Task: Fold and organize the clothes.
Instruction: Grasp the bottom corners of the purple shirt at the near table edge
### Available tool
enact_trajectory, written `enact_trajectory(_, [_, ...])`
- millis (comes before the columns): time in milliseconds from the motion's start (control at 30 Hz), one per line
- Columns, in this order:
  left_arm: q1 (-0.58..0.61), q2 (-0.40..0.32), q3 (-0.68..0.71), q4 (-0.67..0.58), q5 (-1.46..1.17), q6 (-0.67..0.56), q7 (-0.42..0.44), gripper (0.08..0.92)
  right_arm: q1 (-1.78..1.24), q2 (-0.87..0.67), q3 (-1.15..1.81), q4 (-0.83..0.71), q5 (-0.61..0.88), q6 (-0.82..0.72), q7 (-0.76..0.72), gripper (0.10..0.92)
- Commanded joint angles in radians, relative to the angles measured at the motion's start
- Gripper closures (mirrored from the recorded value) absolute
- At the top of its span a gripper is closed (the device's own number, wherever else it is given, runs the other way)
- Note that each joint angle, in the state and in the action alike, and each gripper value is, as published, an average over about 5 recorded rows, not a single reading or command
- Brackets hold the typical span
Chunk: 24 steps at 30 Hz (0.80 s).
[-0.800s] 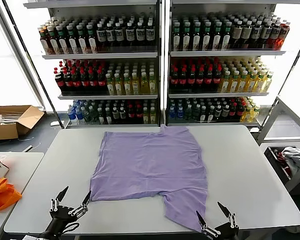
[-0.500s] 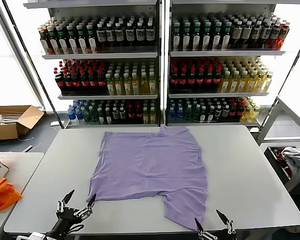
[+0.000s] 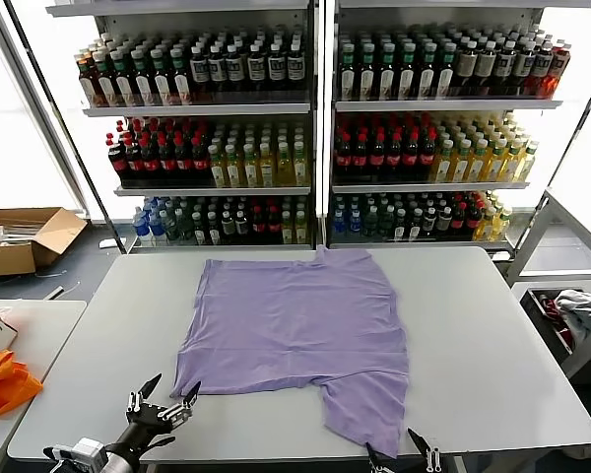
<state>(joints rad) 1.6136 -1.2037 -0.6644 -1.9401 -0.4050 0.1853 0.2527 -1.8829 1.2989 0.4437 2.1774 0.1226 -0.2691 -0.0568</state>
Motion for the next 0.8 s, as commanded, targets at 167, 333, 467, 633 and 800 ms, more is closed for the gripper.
enact_trajectory(167, [-0.048,0.03,0.039,0.064,-0.038,0.016,-0.001,0.337,0.004,0.005,-0.019,-0.006,-0.016,-0.027,-0.001,0.439])
enact_trajectory(333, [-0.051,0.034,0.048,0.098,-0.038,0.008,0.005,0.484,-0.006,-0.009,0.001,0.006,0.005,-0.024,-0.017,0.586])
enact_trajectory(467, [-0.039,0.038,0.045,0.109,-0.054,-0.003,0.004,0.596,-0.011,-0.015,0.006,0.002,0.012,-0.014,-0.029,0.708])
enact_trajectory(633, [-0.022,0.061,0.024,0.122,-0.063,-0.02,0.004,0.744,-0.018,-0.014,0.012,-0.009,0.025,0.0,-0.031,0.846])
enact_trajectory(800, [-0.013,0.064,0.026,0.132,-0.062,-0.033,0.005,0.87,-0.032,-0.023,0.032,0.008,0.065,0.01,-0.038,0.919])
